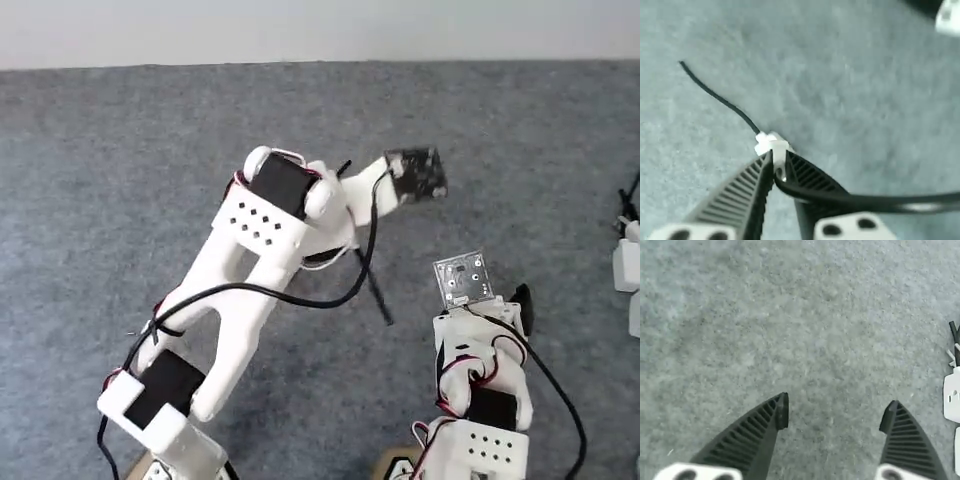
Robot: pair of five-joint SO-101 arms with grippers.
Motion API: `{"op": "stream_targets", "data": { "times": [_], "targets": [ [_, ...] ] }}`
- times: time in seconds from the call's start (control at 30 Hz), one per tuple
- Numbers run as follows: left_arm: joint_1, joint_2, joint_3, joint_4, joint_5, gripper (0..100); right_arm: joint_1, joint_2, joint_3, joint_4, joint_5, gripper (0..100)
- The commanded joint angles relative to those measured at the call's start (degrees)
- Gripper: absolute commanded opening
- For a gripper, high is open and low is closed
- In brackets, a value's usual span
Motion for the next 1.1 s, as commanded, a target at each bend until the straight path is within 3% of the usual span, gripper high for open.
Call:
{"op": "stream_targets", "data": {
  "times": [0.0,0.27,0.7,1.07],
  "targets": [
    [-3.16,-0.79,2.95,1.58,-10.64,1,0.75,-0.84,-0.79,-0.66,0.53,31.4],
    [-5.45,-0.62,10.24,1.41,-24.7,1,0.66,-1.01,0.26,-0.84,0.53,31.4],
    [-5.1,-0.26,21.05,-17.76,-28.13,1,0.48,-1.01,0.62,-0.75,0.53,31.4],
    [-5.36,-0.88,23.52,-15.65,-36.22,1,0.4,-1.01,0.7,-0.75,0.53,31.4]
  ]
}}
